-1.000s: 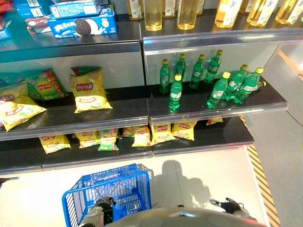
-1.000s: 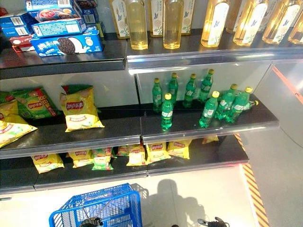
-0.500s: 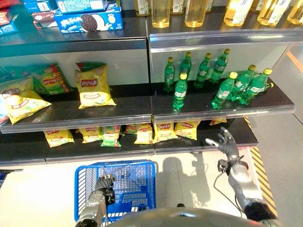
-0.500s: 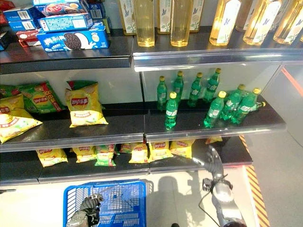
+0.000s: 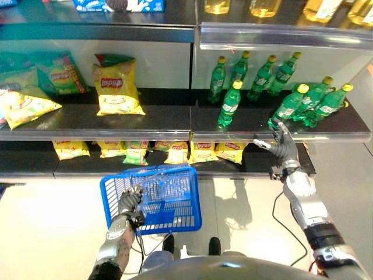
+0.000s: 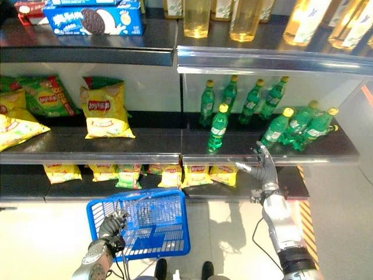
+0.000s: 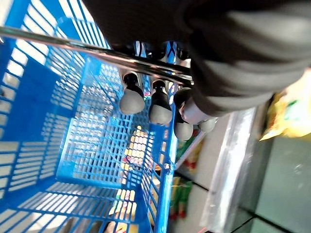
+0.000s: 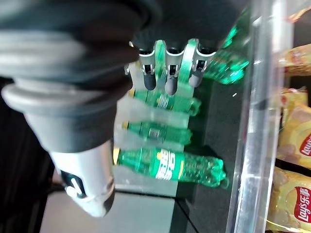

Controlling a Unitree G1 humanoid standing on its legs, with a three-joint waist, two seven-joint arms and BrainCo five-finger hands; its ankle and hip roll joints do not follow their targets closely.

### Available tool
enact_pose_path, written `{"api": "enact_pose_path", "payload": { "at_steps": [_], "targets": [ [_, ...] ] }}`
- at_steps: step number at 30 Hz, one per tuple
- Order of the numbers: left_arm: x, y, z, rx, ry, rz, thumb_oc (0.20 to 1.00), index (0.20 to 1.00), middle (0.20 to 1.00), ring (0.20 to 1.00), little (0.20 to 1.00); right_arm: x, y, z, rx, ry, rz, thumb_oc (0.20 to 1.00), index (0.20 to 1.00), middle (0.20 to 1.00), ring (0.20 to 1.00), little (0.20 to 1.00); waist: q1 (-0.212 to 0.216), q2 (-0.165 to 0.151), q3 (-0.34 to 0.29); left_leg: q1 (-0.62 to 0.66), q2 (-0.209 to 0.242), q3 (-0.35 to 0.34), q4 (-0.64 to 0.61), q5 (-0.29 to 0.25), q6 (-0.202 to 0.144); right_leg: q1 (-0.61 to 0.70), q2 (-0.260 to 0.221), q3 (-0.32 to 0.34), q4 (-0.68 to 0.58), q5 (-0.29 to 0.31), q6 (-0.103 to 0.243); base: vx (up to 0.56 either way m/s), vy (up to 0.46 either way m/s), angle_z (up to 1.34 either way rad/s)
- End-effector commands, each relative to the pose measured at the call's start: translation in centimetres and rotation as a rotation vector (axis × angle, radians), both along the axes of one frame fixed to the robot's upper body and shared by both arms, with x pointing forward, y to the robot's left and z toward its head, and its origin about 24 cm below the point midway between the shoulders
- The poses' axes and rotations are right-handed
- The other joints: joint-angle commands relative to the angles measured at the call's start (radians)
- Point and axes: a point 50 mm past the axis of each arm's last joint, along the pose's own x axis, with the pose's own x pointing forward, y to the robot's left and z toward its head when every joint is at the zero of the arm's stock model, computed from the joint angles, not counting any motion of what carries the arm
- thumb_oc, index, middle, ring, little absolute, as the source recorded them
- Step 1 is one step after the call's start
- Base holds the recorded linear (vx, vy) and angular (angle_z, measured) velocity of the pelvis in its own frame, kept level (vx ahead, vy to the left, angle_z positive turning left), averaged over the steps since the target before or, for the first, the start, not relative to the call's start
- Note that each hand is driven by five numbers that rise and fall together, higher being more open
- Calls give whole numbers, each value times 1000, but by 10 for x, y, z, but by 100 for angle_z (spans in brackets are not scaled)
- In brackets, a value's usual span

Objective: Pick up the snacks into the basket

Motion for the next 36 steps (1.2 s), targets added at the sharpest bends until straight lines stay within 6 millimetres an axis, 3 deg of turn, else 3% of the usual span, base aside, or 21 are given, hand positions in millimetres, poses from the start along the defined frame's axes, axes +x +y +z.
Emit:
{"api": "enact_pose_path", "payload": {
  "at_steps": [1, 10, 26, 33, 36],
  "targets": [
    [42, 23, 68, 99, -351, 4, 200, 200, 200, 200, 200, 27, 2, 40, 8, -145, 4, 1000, 1000, 1000, 1000, 1000, 42, -44, 21, -9, -30, -21, 16, -73, 25, 4, -34, 20, 37, -67, 75, -66, -24, 14],
    [44, 14, 94, 80, -474, -66, 200, 200, 200, 200, 200, 63, -1, 66, 30, -146, -1, 1000, 1000, 1000, 1000, 1000, 97, -53, 69, -97, -46, -54, 71, -69, 25, -63, -35, -11, 84, -72, 68, -40, -9, 12],
    [49, -1, 133, 65, -644, -165, 200, 200, 200, 200, 200, 101, -17, 89, 54, -57, -138, 1000, 1000, 1000, 1000, 1000, 144, -60, 118, -141, -55, -83, 110, -74, 24, -95, -35, -39, 119, -83, 66, -5, 2, 8],
    [49, -8, 144, 53, -695, -208, 200, 200, 200, 200, 200, 116, -15, 112, 76, -58, -175, 1000, 1000, 1000, 1000, 1000, 174, -44, 146, -174, -63, -99, 135, -74, 24, -113, -38, -57, 134, -90, 64, -25, 1, 8],
    [48, -11, 151, 60, -719, -235, 200, 200, 200, 200, 200, 120, -18, 132, -32, -79, -191, 1000, 1000, 1000, 1000, 1000, 186, -35, 158, -196, -67, -112, 143, -67, 21, -129, -40, -70, 144, -90, 64, -38, 0, 18]
  ]
}}
